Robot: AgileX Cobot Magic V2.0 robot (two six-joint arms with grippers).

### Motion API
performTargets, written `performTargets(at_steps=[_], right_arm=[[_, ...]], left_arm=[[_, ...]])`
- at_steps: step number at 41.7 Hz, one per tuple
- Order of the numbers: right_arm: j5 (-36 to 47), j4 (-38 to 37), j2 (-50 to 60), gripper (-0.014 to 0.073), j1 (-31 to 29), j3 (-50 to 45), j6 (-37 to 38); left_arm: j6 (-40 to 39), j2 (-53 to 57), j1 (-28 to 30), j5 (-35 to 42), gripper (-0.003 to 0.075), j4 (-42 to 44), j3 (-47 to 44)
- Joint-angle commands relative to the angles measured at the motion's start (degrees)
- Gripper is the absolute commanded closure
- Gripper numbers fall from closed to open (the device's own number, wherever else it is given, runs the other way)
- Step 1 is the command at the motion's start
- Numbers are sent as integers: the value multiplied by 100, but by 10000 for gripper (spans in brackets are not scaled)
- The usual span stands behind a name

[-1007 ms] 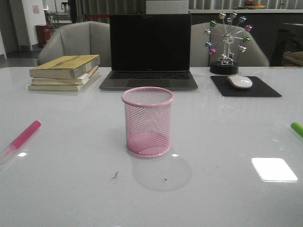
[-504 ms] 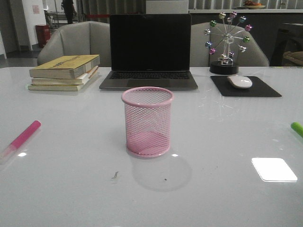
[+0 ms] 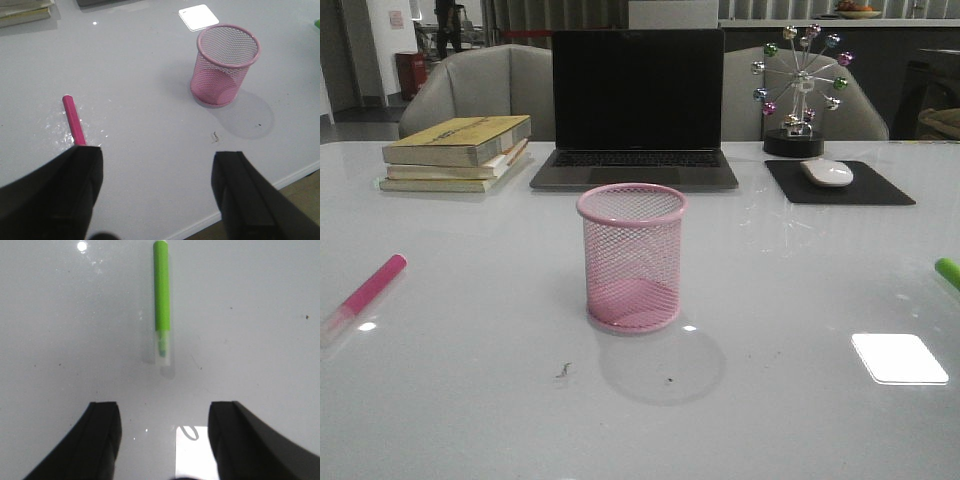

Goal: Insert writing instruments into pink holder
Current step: 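Lower the right gripper over the green marker and close on it, then lift the green marker upright with the right gripper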

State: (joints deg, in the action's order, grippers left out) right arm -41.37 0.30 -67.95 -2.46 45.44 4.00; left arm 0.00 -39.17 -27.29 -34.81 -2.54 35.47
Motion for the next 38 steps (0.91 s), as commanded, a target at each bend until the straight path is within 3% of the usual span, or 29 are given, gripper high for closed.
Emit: performTargets(at_steps=[1, 18, 38], right_arm=[[245, -30, -539, 96, -39, 556, 17], [-176, 165, -2908, 96, -39, 2135, -295], [-140, 172, -3868, 96, -39, 2949, -503]], left_arm=[[0, -29, -81, 476, 251, -25, 158], [0, -29, -81, 476, 287, -25, 158], [0, -29, -81, 329, 287, -25, 158]])
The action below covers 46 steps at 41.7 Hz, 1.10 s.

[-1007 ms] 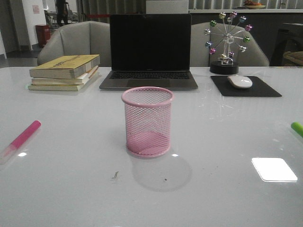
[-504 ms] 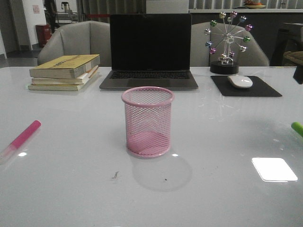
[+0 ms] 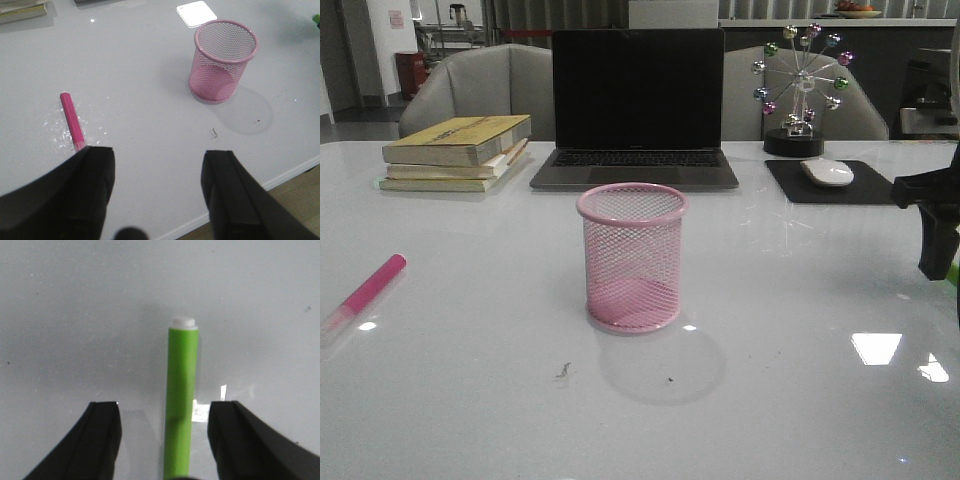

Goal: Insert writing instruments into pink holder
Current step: 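Lift the green marker upright with the right gripper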

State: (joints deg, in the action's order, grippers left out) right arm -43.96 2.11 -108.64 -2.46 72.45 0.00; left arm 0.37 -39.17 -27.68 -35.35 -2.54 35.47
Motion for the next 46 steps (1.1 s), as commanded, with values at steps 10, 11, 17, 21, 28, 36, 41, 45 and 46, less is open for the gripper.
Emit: performTargets(at_steps=[10, 11, 17, 21, 28, 36, 41, 45, 46], right_arm=[[141, -4, -49, 96, -39, 402, -103], [155, -4, -77, 96, -39, 415, -103], [288, -4, -121, 96, -39, 441, -103], [410, -4, -131, 96, -39, 441, -103], [487, -4, -187, 96, -39, 453, -103], [485, -4, -293, 100, -39, 464, -103], [485, -4, -298, 231, -39, 470, -103], [508, -4, -298, 357, -39, 483, -103], [513, -4, -298, 375, -39, 490, -103]], left_arm=[[-37, -29, -43, 383, 287, -25, 158], [-37, -29, -43, 383, 287, -25, 158], [-37, -29, -43, 383, 287, -25, 158], [-37, -29, -43, 383, 287, -25, 158], [-37, -29, -43, 383, 287, -25, 158], [-37, -29, -43, 383, 287, -25, 158], [-37, -29, -43, 383, 287, -25, 158], [-37, -29, -43, 383, 287, -25, 158], [-37, -29, -43, 383, 287, -25, 158]])
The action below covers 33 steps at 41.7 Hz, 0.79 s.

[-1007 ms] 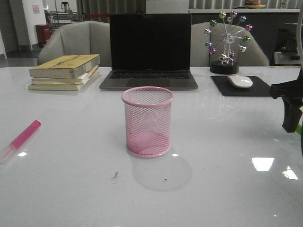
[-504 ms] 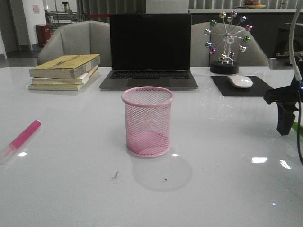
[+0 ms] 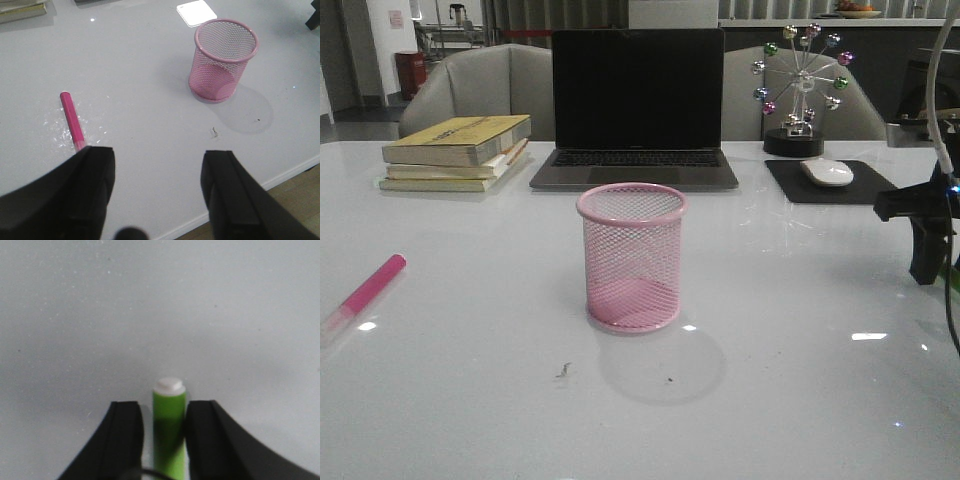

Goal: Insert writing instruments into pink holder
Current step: 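Lift the green marker upright with the right gripper, then move the green marker over the pink holder and release it inside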

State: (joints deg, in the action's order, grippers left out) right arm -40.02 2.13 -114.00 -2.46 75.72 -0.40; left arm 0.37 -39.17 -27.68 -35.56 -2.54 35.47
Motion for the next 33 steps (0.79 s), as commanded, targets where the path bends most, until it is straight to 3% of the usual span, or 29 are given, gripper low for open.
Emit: performTargets(at_steps=[1, 14, 22, 33], right_arm=[[125, -6, 237, 389, -39, 169, -63], [467, 229, 926, 400, 55, -154, -63], [1958, 304, 2204, 400, 481, -1170, -63], [4080, 304, 3796, 400, 1626, -2437, -63]], left_arm=[[-37, -29, -43, 404, 287, -25, 158], [-37, -29, -43, 404, 287, -25, 158], [-37, -29, -43, 415, 287, -25, 158], [-37, -29, -43, 424, 287, -50, 158]])
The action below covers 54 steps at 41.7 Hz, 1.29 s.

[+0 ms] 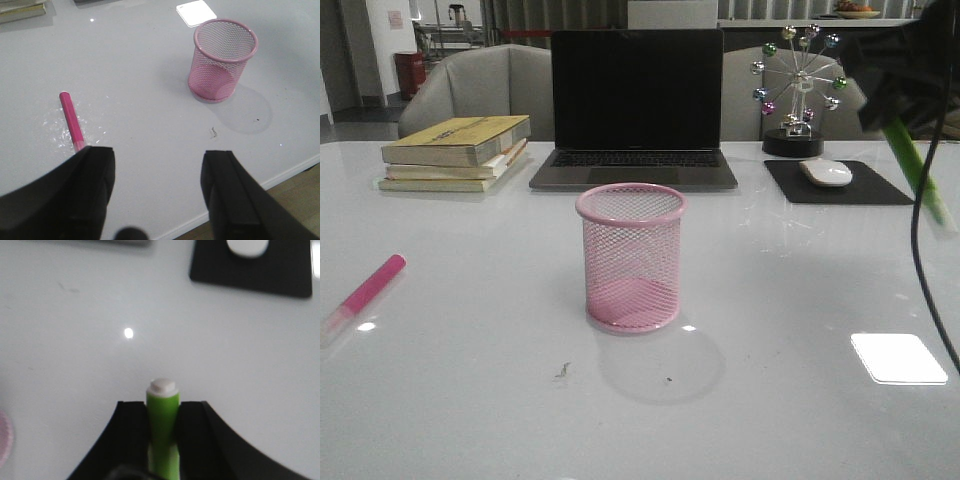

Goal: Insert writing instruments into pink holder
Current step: 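Move the green marker over the pink holder and release it inside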

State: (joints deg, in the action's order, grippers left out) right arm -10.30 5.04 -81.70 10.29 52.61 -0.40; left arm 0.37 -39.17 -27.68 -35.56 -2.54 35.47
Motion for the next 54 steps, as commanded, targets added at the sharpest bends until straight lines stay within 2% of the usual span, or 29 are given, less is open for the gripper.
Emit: performTargets(at_steps=[1, 6, 16, 25, 33, 41, 43, 51, 54], right_arm=[[1336, 13, 648, 400, 469, -194, -63], [2313, 2, 905, 400, 1151, -484, -63], [4342, -670, 628, 400, 2299, -576, -63], [5724, -709, -78, 400, 2529, -576, -63], [5867, -709, -780, 400, 2529, -576, -63], [5662, -709, -1306, 385, 2529, -576, -57], [5532, -709, -1371, 359, 2529, -576, -57], [5003, -703, -1416, 164, 2529, -576, -57], [4971, -703, -1405, 131, 2517, -576, -57]], left_arm=[[-37, -29, -43, 424, 287, -50, 158], [-37, -29, -43, 424, 287, -50, 158], [-37, -29, -43, 424, 287, -50, 158], [-37, -29, -43, 424, 287, -50, 158], [-37, -29, -43, 424, 287, -50, 158], [-37, -29, -43, 424, 287, -50, 158], [-37, -29, -43, 424, 287, -50, 158], [-37, -29, -43, 424, 287, -50, 158], [-37, -29, -43, 424, 287, -50, 158]])
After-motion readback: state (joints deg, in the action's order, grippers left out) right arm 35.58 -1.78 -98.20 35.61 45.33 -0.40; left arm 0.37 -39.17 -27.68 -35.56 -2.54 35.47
